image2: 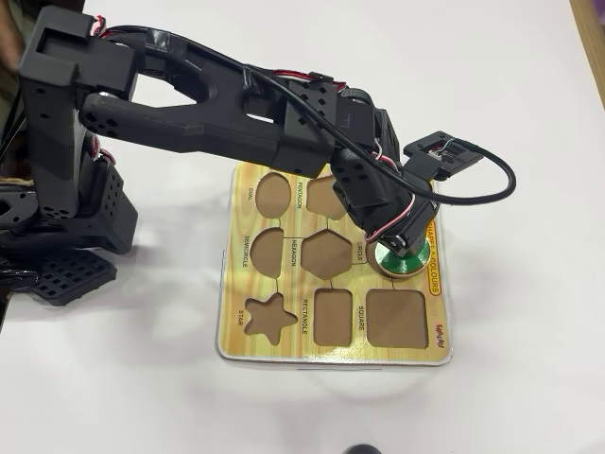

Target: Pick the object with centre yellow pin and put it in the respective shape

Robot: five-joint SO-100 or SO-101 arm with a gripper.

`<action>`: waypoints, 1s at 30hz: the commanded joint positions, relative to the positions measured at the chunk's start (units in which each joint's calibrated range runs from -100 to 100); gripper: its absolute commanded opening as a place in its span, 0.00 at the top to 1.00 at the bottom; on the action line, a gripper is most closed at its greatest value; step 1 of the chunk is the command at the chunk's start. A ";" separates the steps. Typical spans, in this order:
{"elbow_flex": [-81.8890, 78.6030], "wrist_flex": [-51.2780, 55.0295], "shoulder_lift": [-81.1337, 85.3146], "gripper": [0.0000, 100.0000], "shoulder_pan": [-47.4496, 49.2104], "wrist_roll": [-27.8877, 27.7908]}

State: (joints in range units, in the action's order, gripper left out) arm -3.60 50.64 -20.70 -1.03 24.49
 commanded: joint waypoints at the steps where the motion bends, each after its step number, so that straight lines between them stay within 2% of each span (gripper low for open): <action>1: 2.25 0.18 0.37 0.99 0.54 0.25; 10: 2.07 0.26 0.20 0.99 3.47 0.19; 25: -2.43 0.01 0.96 0.99 2.30 0.04; 30: -2.25 0.35 1.04 0.99 0.93 -2.32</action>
State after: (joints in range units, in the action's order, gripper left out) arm -6.38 50.30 -20.88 1.12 23.35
